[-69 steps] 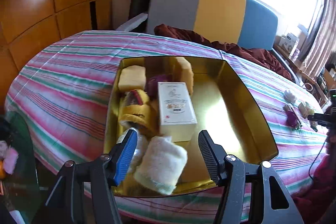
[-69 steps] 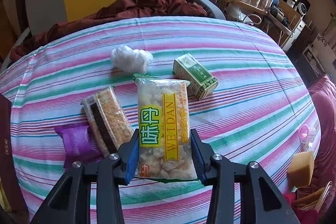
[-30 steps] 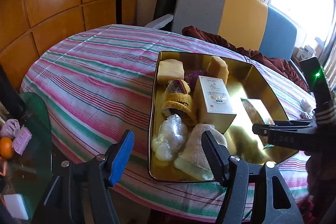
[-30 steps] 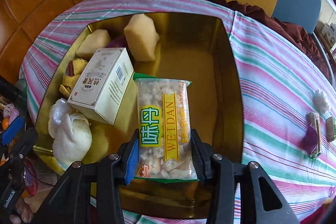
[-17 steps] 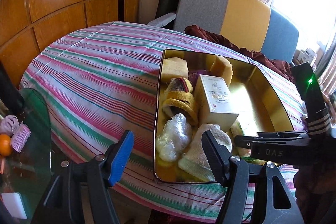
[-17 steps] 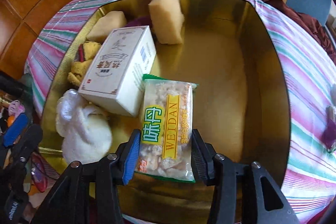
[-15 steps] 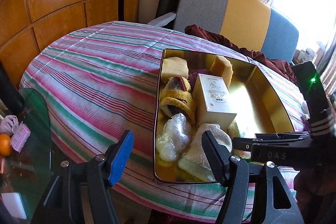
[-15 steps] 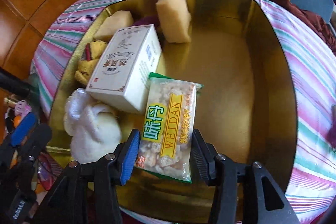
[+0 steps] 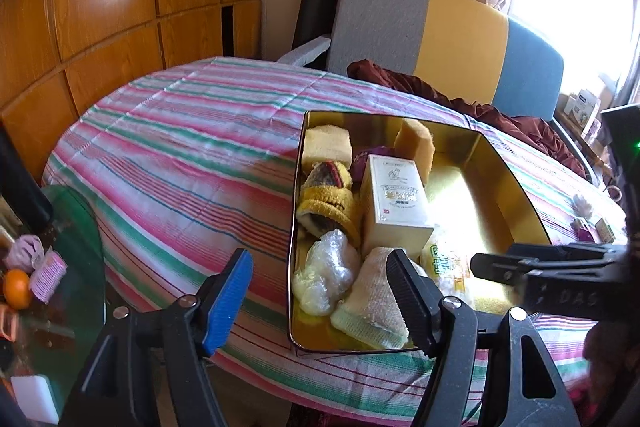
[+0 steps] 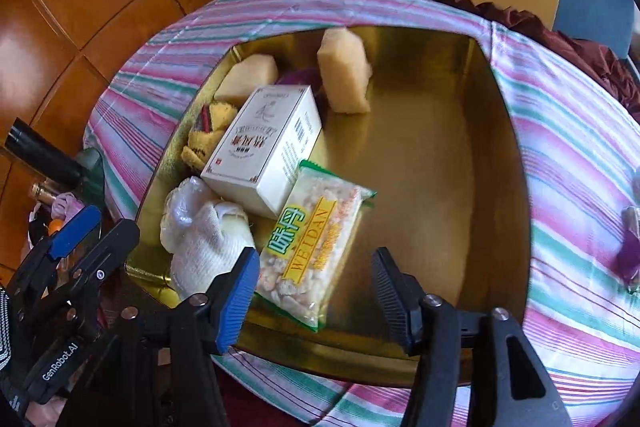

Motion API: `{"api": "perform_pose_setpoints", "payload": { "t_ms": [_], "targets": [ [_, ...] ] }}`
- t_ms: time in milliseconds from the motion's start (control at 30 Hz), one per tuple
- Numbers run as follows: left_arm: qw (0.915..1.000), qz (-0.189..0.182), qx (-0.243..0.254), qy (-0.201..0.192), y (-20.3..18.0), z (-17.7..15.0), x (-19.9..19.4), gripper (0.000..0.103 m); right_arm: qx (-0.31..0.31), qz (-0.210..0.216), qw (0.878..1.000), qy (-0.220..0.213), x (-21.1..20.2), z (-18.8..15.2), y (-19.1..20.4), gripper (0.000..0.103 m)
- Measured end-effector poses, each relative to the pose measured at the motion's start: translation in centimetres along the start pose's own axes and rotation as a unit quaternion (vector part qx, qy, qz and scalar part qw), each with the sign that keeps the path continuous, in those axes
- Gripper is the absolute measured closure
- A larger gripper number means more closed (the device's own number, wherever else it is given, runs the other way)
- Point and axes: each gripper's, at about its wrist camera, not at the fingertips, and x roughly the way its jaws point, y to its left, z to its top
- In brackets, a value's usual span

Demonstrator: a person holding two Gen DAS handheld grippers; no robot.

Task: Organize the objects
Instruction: 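Move both grippers back toward the remaining items on the bed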

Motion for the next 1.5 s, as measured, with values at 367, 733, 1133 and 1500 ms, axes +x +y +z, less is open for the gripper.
{"api": "perform_pose_setpoints", "payload": {
  "t_ms": [367,733,1133,1500],
  "targets": [
    [0.9986,0.001,0.044,-0.028,-2.2,0.7,-1.8,0.027,0.052,-0.043,0.996,-0.054,-3.8,0.2,-5.7,0.036],
    [0.9936,-0.036,0.103,-0.031,-7.1,1.2,-2.4,0.027,0.139,-0.129,0.979,-0.072,-7.1,-1.6,-16.8,0.036],
    [0.9749,-0.125,0.183,-0.013,-16.3,1.5,-2.1,0.027,0.326,-0.257,0.901,-0.129,-13.4,-6.9,-34.1,0.036],
    [0.9517,-0.199,0.227,0.058,-26.8,1.2,1.1,0.027,0.494,-0.171,0.842,-0.134,-13.6,-12.1,-39.6,0.035]
  ]
}}
